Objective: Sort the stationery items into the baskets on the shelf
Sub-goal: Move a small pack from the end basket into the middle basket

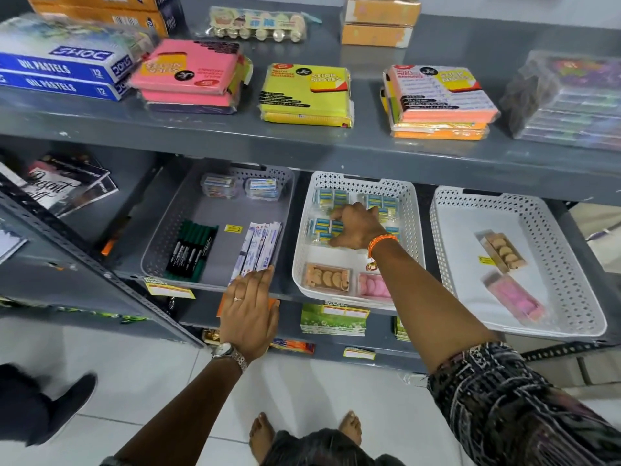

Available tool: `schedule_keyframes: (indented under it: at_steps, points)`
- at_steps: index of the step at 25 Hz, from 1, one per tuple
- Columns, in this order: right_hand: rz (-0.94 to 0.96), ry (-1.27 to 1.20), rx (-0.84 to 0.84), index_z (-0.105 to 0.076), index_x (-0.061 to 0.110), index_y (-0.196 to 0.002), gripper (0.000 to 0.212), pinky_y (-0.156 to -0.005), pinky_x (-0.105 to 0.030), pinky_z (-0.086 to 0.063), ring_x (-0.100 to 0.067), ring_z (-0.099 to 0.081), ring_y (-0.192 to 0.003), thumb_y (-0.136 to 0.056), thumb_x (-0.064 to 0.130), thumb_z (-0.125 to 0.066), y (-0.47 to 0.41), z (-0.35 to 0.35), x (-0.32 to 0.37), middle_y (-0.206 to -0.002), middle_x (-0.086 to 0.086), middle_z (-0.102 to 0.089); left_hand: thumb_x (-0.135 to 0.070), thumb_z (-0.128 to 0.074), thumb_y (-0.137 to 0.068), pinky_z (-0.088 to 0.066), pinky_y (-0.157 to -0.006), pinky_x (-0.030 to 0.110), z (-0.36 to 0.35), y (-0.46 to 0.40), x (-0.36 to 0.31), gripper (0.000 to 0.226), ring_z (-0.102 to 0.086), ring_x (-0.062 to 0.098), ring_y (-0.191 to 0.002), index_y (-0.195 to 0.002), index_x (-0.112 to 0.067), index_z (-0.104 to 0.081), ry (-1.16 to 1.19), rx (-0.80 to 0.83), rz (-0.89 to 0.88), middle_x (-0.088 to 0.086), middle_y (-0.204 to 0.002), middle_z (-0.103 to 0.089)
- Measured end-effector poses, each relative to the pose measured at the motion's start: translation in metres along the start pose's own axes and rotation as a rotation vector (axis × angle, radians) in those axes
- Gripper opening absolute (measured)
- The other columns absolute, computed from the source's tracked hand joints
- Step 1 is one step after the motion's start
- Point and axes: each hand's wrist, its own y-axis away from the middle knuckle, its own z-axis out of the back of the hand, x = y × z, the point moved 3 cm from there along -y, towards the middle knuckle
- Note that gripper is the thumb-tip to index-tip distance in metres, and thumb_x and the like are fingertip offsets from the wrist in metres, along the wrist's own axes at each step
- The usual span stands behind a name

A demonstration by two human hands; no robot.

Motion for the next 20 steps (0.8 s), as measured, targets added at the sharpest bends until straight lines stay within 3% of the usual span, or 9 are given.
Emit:
schedule_keyframes:
  at_steps: [4, 8, 11, 13, 16, 18, 20]
  points:
    - [-0.007, -0.226, -0.147, -0.051, 0.024, -0.14, 0.081, -0.113, -0.052, -0.034, -0.031, -0.046, -0.135, -0.069, 0.049, -0.08, 0.018, 0.012, -0.02, -0.141, -0.008, -0.055, -0.036, -0.052, -0.09, -0.031, -0.114, 0.047, 0.0, -0.001, -0.001, 0.068, -0.051, 0.033, -0.125, -0.151, -0.01, -0.04, 0.01, -0.011, 0.002, 0.013, -0.137, -0.058]
    - [-0.129, -0.564, -0.567, -0.065, 0.019, -0.123, 0.055, -0.102, -0.045, -0.05, -0.025, -0.063, -0.113, -0.072, 0.036, -0.08, 0.064, 0.034, -0.091, -0.125, -0.007, -0.068, -0.036, -0.053, -0.09, -0.027, -0.116, 0.047, -0.001, -0.001, -0.002, 0.068, -0.048, 0.033, -0.129, -0.151, -0.01, -0.04, 0.043, -0.036, 0.001, 0.014, -0.139, -0.057]
    - [-0.374, -0.573, -0.776, -0.067, 0.005, -0.118, 0.044, -0.093, -0.036, -0.052, -0.032, -0.067, -0.105, -0.077, 0.018, -0.08, 0.102, 0.036, -0.165, -0.118, -0.017, -0.07, -0.035, -0.055, -0.089, -0.013, -0.125, 0.042, -0.001, -0.001, -0.005, 0.07, -0.042, 0.032, -0.135, -0.152, -0.01, -0.039, 0.052, -0.04, 0.037, 0.015, -0.142, -0.055]
    - [-0.619, -0.417, -0.736, -0.062, 0.001, -0.126, 0.048, -0.096, -0.041, -0.049, -0.041, -0.061, -0.115, -0.081, 0.014, -0.074, 0.119, 0.028, -0.211, -0.126, -0.024, -0.064, -0.035, -0.054, -0.088, 0.0, -0.127, 0.037, 0.0, -0.002, -0.009, 0.07, -0.042, 0.033, -0.137, -0.152, -0.011, -0.039, 0.053, -0.033, 0.068, 0.015, -0.143, -0.054]
    - [-0.942, -0.23, -0.461, -0.045, 0.0, -0.137, 0.062, -0.104, -0.057, -0.042, -0.046, -0.043, -0.131, -0.085, 0.023, -0.068, 0.137, 0.006, -0.253, -0.141, -0.025, -0.046, -0.036, -0.051, -0.09, 0.006, -0.127, 0.035, 0.002, -0.002, -0.011, 0.069, -0.043, 0.035, -0.137, -0.153, -0.011, -0.038, 0.056, -0.016, 0.097, 0.016, -0.143, -0.055]
    - [-1.013, -0.214, -0.339, -0.039, -0.002, -0.14, 0.071, -0.106, -0.058, -0.039, -0.047, -0.038, -0.134, -0.085, 0.032, -0.07, 0.143, -0.005, -0.265, -0.143, -0.025, -0.042, -0.038, -0.048, -0.092, 0.006, -0.127, 0.035, 0.002, -0.002, -0.012, 0.068, -0.044, 0.035, -0.138, -0.153, -0.01, -0.038, 0.05, -0.003, 0.106, 0.017, -0.144, -0.054]
    - [-1.017, -0.208, -0.348, -0.044, -0.004, -0.136, 0.068, -0.104, -0.058, -0.04, -0.048, -0.039, -0.131, -0.084, 0.03, -0.072, 0.143, -0.008, -0.273, -0.139, -0.027, -0.045, -0.04, -0.045, -0.093, 0.006, -0.127, 0.036, 0.004, -0.002, -0.012, 0.067, -0.044, 0.036, -0.139, -0.153, -0.01, -0.038, 0.039, 0.01, 0.113, 0.017, -0.145, -0.053]
